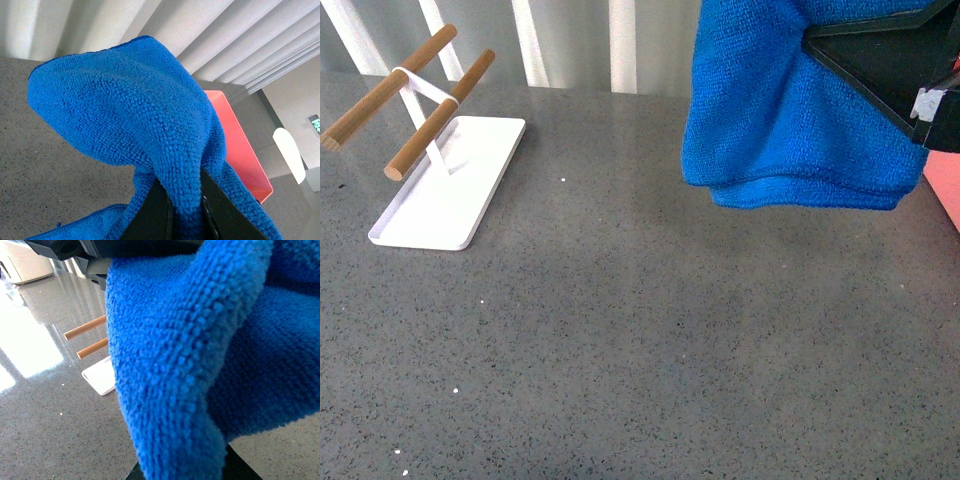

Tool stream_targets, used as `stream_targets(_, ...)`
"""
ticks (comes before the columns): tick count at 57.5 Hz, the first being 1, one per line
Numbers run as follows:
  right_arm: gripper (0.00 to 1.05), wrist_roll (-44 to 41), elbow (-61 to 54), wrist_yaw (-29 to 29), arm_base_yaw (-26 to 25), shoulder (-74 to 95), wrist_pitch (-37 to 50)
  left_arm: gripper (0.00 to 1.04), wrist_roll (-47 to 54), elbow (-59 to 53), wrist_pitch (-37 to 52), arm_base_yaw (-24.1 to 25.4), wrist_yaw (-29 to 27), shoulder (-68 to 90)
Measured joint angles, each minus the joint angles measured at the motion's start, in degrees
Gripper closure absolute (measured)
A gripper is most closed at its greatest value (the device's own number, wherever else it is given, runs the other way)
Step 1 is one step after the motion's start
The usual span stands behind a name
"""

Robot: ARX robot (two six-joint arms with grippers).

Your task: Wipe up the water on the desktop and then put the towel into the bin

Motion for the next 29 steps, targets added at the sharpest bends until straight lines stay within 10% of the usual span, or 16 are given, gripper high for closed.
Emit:
stream_targets(9, 1.02, 0.1, 0.0, 0.0, -0.7, -0.4, -0.1, 0.99, -0.1, -0.2, -0.1, 0.6, 0.3, -0.7)
stream_targets(29, 1.02, 2.8, 0.0, 0.3, -4.4, -2.0, -3.3, 0.25, -1.2, -1.4, -2.0, 9.8, 6.3, -4.8)
